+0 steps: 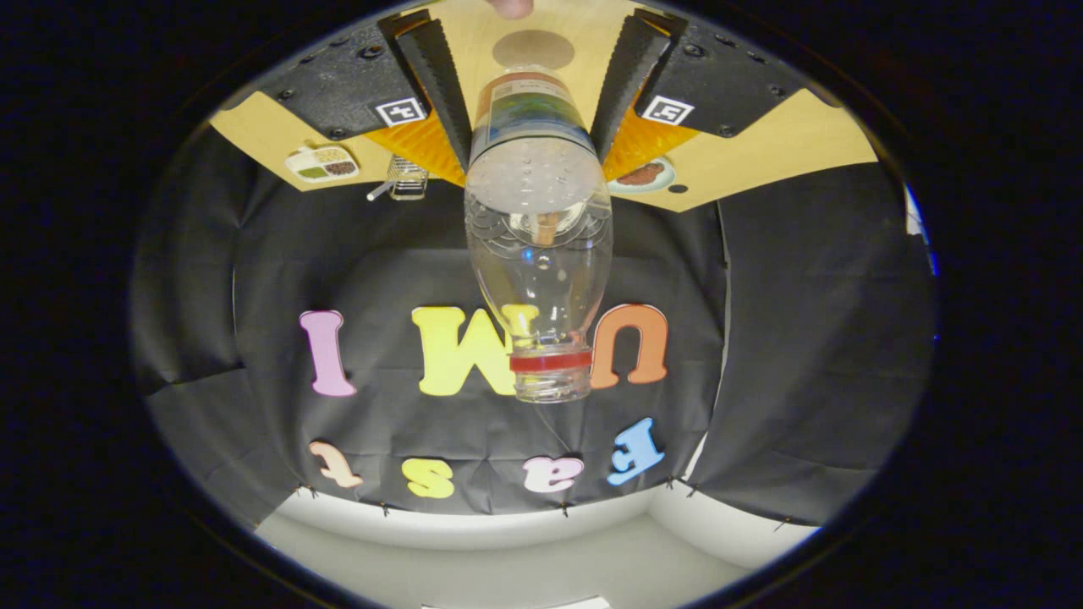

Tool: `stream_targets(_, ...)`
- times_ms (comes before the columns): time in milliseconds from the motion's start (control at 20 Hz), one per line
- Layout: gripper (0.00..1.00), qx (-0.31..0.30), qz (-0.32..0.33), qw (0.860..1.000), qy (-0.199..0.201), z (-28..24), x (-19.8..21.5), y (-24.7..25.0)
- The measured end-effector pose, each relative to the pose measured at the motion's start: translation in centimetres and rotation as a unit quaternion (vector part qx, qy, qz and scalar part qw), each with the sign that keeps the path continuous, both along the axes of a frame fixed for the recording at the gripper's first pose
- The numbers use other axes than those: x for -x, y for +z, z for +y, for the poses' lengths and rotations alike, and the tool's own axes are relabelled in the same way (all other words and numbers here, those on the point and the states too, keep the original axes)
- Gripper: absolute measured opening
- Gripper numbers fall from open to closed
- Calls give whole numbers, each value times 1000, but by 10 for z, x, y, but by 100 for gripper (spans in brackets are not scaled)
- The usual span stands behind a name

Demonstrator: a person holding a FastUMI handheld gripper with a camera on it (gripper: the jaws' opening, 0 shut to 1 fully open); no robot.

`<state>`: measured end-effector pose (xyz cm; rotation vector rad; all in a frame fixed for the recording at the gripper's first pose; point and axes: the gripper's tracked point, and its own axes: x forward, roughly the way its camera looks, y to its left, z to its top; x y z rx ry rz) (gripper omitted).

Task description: Take the bottle from table, then pour the juice into the cup, finally place the bottle on the coaster

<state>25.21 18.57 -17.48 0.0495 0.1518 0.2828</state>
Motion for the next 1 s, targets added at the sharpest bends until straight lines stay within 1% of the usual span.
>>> stream_targets(250, 78, -9, 46, 999, -6, 6, -18, -57)
stream_targets(500, 79, 9, 81, 997, 1, 18, -19, -105)
stream_targets(750, 79, 25, 86, 996, 5, 21, -21, -125)
stream_targets(900, 79, 19, 98, 995, 9, 21, -20, -139)
stream_targets(1000, 79, 14, 93, 996, 3, 17, -22, -136)
